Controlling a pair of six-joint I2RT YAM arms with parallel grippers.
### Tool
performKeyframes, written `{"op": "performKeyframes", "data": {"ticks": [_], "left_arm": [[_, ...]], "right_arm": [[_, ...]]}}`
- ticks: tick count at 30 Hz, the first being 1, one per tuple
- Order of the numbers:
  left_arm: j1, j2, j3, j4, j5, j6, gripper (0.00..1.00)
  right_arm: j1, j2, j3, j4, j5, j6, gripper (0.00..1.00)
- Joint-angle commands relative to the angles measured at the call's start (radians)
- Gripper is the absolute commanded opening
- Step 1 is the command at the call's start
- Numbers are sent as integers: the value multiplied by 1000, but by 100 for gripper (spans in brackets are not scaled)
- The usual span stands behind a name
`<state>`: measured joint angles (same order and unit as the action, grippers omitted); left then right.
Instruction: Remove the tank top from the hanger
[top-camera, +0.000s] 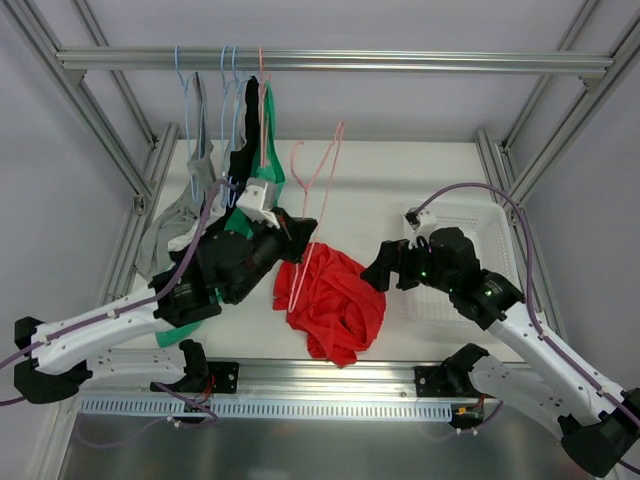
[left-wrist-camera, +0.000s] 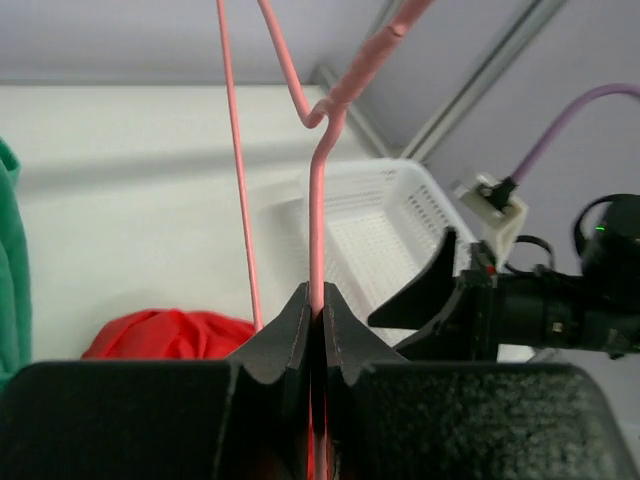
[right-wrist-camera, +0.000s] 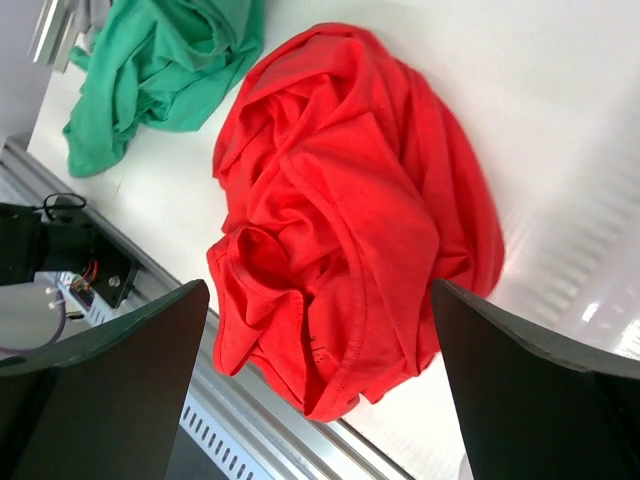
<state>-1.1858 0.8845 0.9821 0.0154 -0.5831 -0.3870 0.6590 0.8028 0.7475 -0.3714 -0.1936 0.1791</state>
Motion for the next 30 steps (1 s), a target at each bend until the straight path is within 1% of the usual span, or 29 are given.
{"op": "performKeyframes", "data": {"ticks": [1,2,3,4,5,6,7,8,9,10,11,12,13,14,16,18,22,27,30], "left_arm": [[-8,118,235,-240,-106,-113,0],[-6,160,289,-274,-113,-105,0],[-6,251,355,-322,-130,-105,0],[-5,295,454,-350,-159,-92,0],[3,336,501,-367,-150,-67,0],[40,411,550,-374,-126,-64,0],[63,448,651,-379,-56,-59,0],[87,487,709,-409,-28,-56,0],[128,569,774,-426,-11,-50,0],[147,612,909,-452,20,-44,0],[164,695,975,-501,31,-36,0],[190,737,1041,-524,37,-27,0],[201,773,1164,-552,43,-17,0],[213,839,1216,-568,48,-10,0],[251,887,1314,-603,69,-4,0],[278,938,1362,-601,97,0,0],[357,990,1382,-600,164,-13,0],[406,1064,1412,-597,203,-9,0],[431,1087,1414,-597,229,-29,0]], "right_arm": [[2,-13,84,-43,117,-4,99],[2,-17,92,-55,115,-3,99],[2,-25,105,-64,112,-4,99],[2,-33,111,-72,112,-6,100],[2,-40,116,-84,112,-6,100],[2,-56,122,-89,109,-7,99],[2,-63,125,-90,108,-7,100],[4,-71,128,-95,108,-10,99],[2,-82,130,-101,111,-12,99],[2,-88,134,-106,114,-12,99],[2,-91,138,-115,114,-13,100],[2,-97,135,-116,114,-15,100],[2,-106,130,-121,114,-16,100],[2,-109,127,-123,114,-17,99],[4,-123,113,-124,114,-20,100],[2,-131,102,-123,115,-21,99],[2,-140,87,-123,111,-26,99],[4,-146,70,-115,105,-35,100],[2,-137,38,-83,88,-33,99]]}}
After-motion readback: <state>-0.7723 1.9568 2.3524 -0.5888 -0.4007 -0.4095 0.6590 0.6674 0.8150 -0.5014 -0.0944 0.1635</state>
